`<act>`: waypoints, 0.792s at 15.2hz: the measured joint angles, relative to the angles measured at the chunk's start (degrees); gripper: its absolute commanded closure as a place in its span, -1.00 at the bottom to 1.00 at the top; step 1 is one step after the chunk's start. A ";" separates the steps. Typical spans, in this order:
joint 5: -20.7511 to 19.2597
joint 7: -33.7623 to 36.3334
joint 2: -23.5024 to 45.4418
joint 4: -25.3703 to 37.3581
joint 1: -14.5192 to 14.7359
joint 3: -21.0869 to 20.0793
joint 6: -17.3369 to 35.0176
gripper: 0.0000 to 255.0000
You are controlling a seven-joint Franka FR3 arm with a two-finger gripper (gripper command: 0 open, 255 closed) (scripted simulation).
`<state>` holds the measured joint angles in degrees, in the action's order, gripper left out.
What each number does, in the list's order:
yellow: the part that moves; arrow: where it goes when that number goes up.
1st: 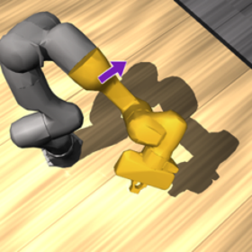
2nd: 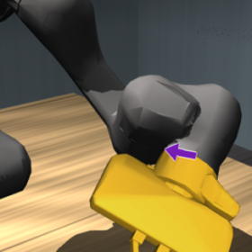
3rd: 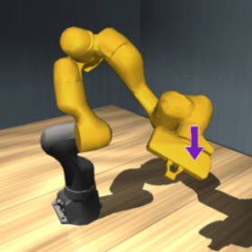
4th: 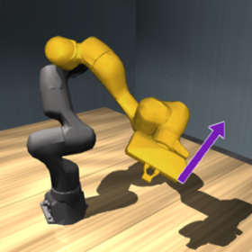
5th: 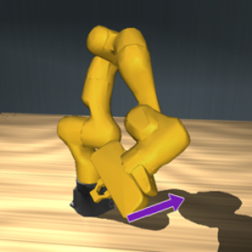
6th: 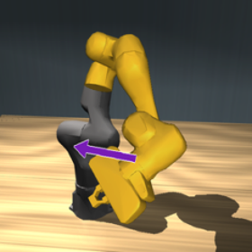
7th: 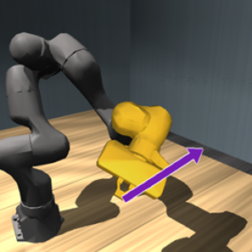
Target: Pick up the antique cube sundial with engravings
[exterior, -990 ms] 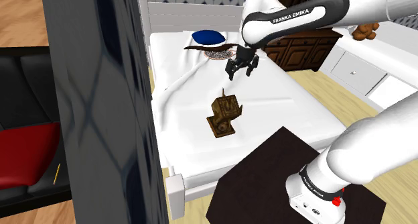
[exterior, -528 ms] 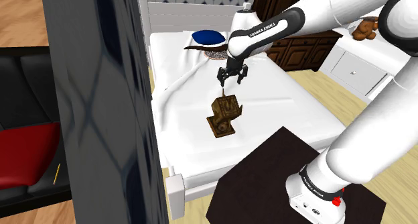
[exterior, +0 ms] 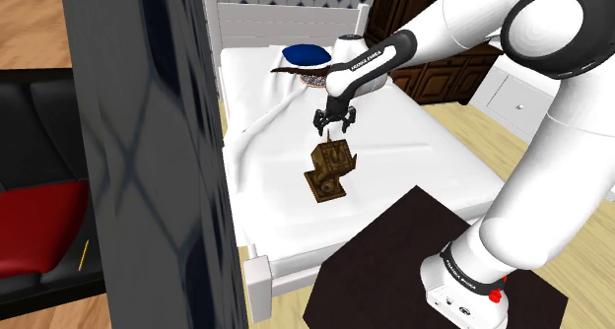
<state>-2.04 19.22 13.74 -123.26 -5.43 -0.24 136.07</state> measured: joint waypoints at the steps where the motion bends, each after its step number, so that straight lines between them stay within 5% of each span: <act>1: -0.02 0.05 0.51 -0.10 0.01 0.00 0.60 -1.00; 3: -0.07 0.03 1.52 -0.29 -0.03 0.04 1.82 -1.00; 4: -0.08 0.04 1.79 -0.32 -0.03 0.06 2.11 1.00; 12: -0.11 0.04 1.92 -0.38 -0.06 0.09 2.52 1.00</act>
<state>-2.16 19.26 15.66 -123.63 -5.49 -0.15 138.59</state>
